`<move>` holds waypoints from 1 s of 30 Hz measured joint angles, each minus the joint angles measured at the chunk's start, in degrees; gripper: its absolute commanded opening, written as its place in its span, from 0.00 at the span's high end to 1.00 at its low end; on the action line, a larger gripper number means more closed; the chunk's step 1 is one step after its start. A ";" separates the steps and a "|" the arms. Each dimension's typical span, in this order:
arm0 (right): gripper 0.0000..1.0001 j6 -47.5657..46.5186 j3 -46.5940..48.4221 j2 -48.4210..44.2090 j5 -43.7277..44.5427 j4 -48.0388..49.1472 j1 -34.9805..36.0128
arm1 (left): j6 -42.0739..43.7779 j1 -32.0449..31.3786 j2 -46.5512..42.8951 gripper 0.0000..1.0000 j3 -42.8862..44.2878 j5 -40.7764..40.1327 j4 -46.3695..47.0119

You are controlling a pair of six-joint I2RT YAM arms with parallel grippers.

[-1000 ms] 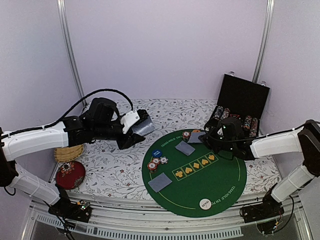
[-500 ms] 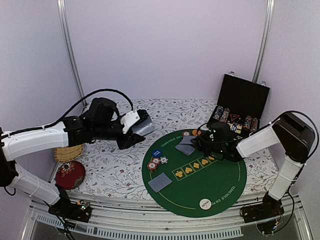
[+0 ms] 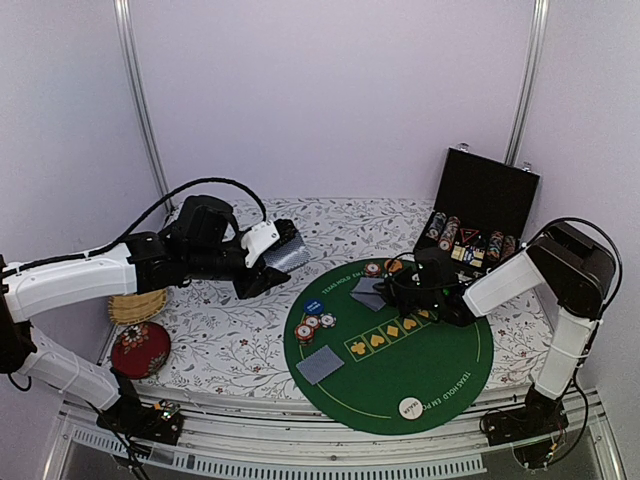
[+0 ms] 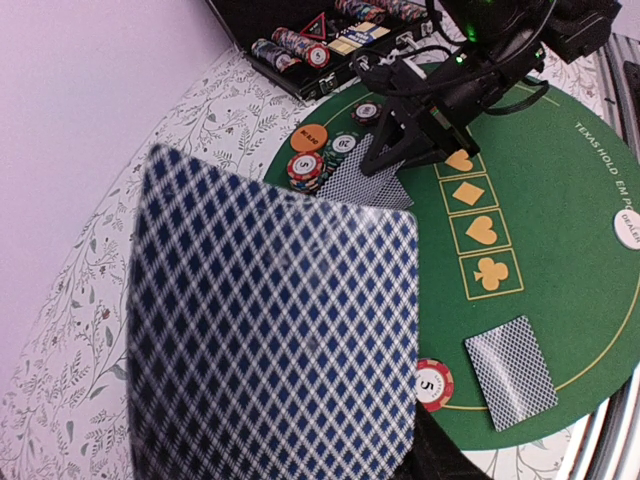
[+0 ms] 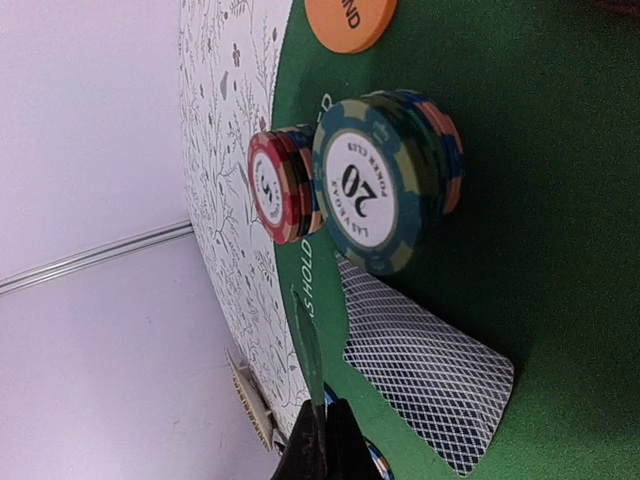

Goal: Distribute texas hold em gaming equipment
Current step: Distribute the poker card in the big blind area.

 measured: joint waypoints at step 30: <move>0.01 0.87 -0.35 -6.86 -2.78 -4.37 -0.02 | 0.02 0.00 -0.94 0.52 -0.07 0.02 0.02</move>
